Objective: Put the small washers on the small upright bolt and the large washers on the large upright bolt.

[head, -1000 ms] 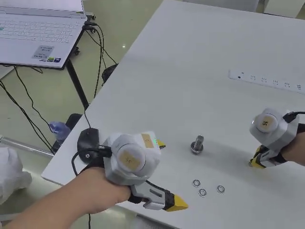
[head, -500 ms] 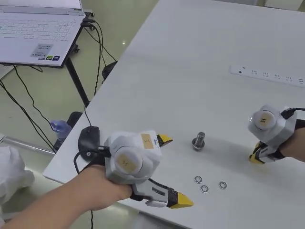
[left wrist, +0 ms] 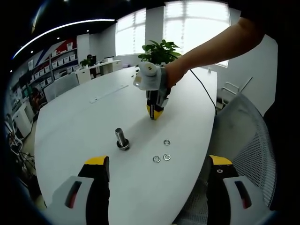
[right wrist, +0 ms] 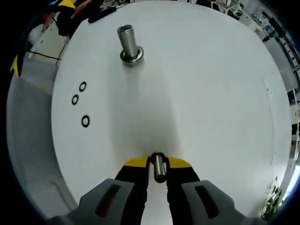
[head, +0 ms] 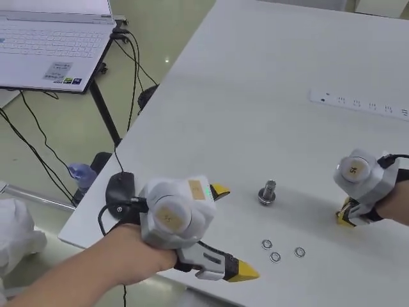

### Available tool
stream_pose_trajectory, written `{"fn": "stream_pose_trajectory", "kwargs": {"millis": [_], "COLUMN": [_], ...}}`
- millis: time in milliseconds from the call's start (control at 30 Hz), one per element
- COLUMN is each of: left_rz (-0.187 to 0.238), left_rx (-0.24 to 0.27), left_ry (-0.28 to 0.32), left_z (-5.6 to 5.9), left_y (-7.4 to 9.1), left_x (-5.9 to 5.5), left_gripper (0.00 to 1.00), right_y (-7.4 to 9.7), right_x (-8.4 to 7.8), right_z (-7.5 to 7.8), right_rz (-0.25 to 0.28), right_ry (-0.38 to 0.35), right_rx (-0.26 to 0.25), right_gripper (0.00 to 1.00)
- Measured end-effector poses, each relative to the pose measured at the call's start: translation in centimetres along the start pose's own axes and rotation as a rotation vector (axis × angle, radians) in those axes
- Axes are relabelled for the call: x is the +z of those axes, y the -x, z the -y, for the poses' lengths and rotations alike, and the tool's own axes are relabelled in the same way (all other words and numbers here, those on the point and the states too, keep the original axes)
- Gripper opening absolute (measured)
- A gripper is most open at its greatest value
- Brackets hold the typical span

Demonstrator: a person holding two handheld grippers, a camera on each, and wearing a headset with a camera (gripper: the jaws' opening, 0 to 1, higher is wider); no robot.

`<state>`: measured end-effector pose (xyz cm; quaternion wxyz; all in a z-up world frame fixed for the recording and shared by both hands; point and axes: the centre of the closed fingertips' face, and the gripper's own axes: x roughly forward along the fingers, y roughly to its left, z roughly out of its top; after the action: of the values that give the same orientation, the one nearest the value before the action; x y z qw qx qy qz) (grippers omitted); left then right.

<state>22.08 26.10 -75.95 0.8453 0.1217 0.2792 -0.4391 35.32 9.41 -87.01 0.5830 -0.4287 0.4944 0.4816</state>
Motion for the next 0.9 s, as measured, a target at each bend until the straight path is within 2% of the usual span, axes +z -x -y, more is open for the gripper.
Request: {"fn": "stream_pose_trajectory", "kwargs": {"millis": [333, 433, 533, 600, 767, 900], "left_rz": [-0.011, -0.003, 0.006, 0.007, 0.008, 0.021], "left_rx": [-0.003, -0.002, 0.0, 0.001, 0.004, 0.009], "left_ry": [0.007, 0.026, 0.033, 0.033, 0.031, 0.063], "left_z": [0.3, 0.2, 0.2, 0.1, 0.2, 0.3], "left_y": [0.1, 0.3, 0.4, 0.5, 0.6, 0.6], "left_x": [-0.3, -0.1, 0.2, 0.2, 0.4, 0.6], "left_gripper": [0.84, 0.83, 0.84, 0.84, 0.83, 0.83], "right_y": [0.0, 0.0, 0.1, 0.5, 1.8, 2.6], "right_x": [0.1, 0.2, 0.7, 0.9, 1.0, 1.1], "right_z": [-0.1, 0.0, 0.3, 0.4, 0.4, 0.3], "right_rz": [0.0, 0.005, 0.03, 0.04, 0.042, 0.041], "right_ry": [0.004, 0.004, -0.002, 0.005, 0.017, 0.019], "right_rx": [0.003, 0.003, -0.007, -0.006, 0.0, 0.01], "right_gripper": [0.15, 0.18, 0.29, 0.33, 0.33, 0.33]}}
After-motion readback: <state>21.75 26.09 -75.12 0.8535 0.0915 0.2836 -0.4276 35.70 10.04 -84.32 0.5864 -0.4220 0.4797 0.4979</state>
